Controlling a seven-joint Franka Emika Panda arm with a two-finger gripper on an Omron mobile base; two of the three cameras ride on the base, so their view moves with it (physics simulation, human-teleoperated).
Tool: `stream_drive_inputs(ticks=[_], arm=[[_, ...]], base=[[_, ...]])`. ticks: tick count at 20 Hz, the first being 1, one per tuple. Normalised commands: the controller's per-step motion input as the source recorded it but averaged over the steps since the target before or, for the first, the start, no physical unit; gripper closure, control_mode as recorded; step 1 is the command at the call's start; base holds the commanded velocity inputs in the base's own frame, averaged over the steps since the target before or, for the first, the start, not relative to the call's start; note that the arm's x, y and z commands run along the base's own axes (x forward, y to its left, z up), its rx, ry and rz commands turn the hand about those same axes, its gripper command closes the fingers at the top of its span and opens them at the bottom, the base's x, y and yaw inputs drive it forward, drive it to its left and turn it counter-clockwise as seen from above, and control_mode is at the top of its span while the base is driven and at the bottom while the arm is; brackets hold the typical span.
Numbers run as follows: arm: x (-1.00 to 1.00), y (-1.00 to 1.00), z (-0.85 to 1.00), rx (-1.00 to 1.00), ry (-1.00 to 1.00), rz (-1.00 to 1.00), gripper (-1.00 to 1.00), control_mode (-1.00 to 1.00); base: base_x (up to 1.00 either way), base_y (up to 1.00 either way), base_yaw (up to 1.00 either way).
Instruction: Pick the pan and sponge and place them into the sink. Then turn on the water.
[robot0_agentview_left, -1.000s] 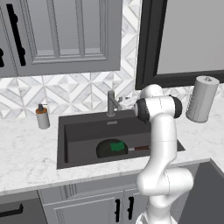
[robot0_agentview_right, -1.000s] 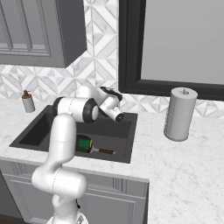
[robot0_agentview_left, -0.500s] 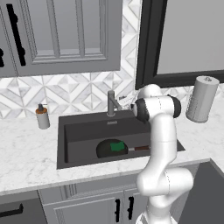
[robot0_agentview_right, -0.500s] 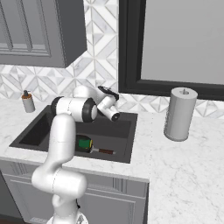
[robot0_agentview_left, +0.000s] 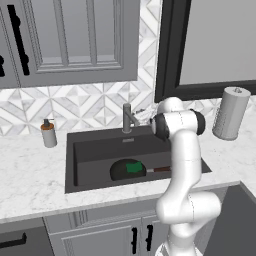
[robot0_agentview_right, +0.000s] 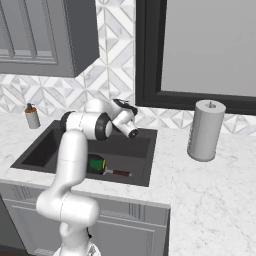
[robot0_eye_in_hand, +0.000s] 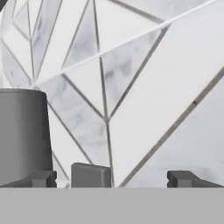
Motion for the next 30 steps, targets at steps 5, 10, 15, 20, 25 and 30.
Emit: stream_drive_inputs(ticks=[5,10,15,20,25,30], arm=[[0.2,-0.22,0.0,0.0,0.0,-0.1,-1.0,-1.0],[0.1,0.0,-0.02,0.0,0.0,-0.06,-1.0,-1.0],[0.0,0.0,-0.08,0.0,0.0,-0.05,-1.0,-1.0],[0.0,-0.12,-0.1,0.0,0.0,-0.03,1.0,-1.0],[0.09,-0.41,-0.09,0.0,0.0,-0.01,1.0,-1.0],[0.03,-0.53,-0.1,0.0,0.0,0.0,1.0,-1.0]], base=[[0.0,0.0,0.0],[0.0,0.0,0.0],[0.0,0.0,0.0],[0.0,0.0,0.0],[0.0,0.0,0.0],[0.0,0.0,0.0]])
